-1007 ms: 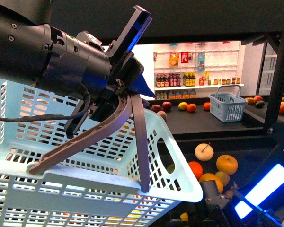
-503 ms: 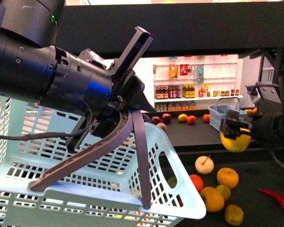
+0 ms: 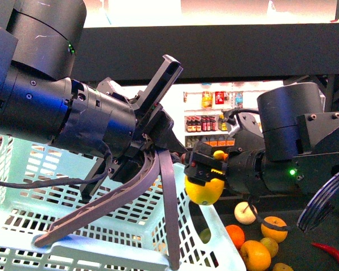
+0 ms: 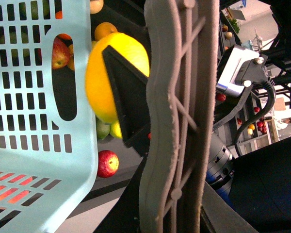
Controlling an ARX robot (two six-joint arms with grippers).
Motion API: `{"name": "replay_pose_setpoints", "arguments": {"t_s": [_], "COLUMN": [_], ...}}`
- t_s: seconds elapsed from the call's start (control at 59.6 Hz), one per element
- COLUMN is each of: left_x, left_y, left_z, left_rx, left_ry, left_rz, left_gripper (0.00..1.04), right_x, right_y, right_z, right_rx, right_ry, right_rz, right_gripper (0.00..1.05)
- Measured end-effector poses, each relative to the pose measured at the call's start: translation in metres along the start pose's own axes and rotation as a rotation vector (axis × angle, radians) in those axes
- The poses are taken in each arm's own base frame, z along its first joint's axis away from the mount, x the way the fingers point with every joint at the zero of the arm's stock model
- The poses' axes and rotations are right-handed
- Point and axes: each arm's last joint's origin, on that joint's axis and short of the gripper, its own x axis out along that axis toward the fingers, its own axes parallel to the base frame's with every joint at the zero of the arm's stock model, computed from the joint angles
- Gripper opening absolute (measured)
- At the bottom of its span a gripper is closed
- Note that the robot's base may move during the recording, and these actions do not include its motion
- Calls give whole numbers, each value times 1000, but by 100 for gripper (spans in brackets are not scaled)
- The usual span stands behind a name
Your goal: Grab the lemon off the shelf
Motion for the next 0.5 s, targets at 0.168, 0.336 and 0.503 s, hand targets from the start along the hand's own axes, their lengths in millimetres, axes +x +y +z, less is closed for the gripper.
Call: {"name": "replay_pose_setpoints", "arguments": {"t_s": [0.168,0.336,0.503], "left_x": [0,0,0], "left_y": [0,1,1], "left_z": [0,1,0], "left_rx": [-3,-3,-6], "left_ry": [0,-6,0], "left_rz": [0,5,5], "left_gripper": [13,13,13], "right_x": [1,1,-13], "right_y": [10,11,2], "right_z": [-9,-12,-5], "right_rx": [10,11,5], "right_ry": [25,34,18], "right_rz": [23,17,-4], "right_gripper": [86,104,102]}}
